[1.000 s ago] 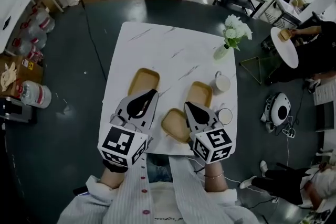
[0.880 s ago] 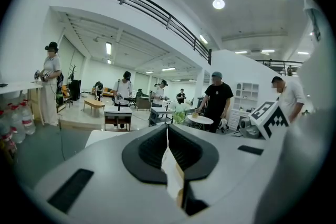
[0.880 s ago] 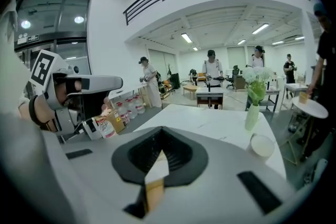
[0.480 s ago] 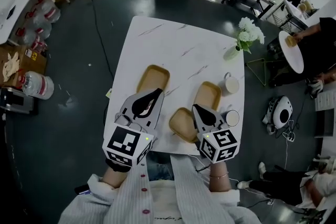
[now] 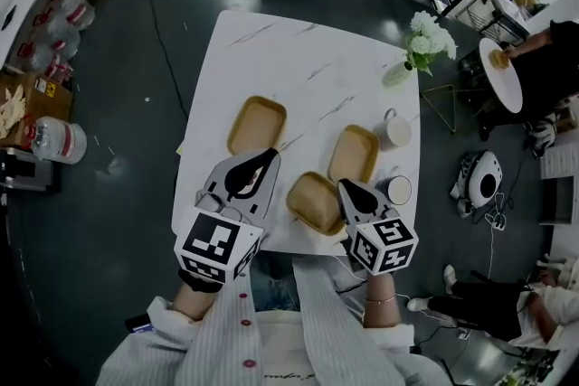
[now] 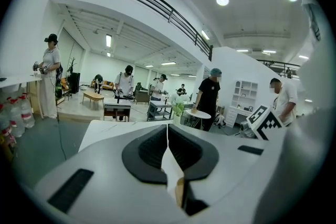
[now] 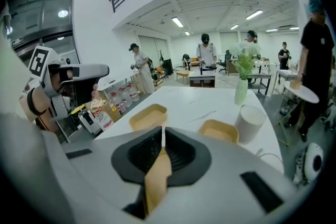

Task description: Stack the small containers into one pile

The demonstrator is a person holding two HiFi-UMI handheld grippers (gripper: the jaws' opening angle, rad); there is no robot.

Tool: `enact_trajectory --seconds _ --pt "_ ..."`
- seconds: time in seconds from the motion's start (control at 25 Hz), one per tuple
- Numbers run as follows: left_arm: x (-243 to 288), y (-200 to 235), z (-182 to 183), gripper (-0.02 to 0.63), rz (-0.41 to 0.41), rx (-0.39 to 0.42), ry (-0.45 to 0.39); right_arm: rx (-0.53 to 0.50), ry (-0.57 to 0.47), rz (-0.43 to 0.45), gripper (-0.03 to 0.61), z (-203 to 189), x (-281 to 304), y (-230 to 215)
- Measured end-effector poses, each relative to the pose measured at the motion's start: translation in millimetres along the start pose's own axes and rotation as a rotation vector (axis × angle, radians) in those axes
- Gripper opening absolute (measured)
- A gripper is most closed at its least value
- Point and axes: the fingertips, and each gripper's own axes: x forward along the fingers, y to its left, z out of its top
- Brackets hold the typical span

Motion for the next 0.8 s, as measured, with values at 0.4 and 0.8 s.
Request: enact_trajectory --seconds 0.4,0.8 --pt "5 -12 -24 0.021 0.001 -0.017 0.039 0.045 0.150 -0.046 0.074 -59 -4 -29" --pt "17 -20 -39 0.021 0.024 -0.027 0.052 0.132 0.279 -0.088 0.121 -119 2 -62"
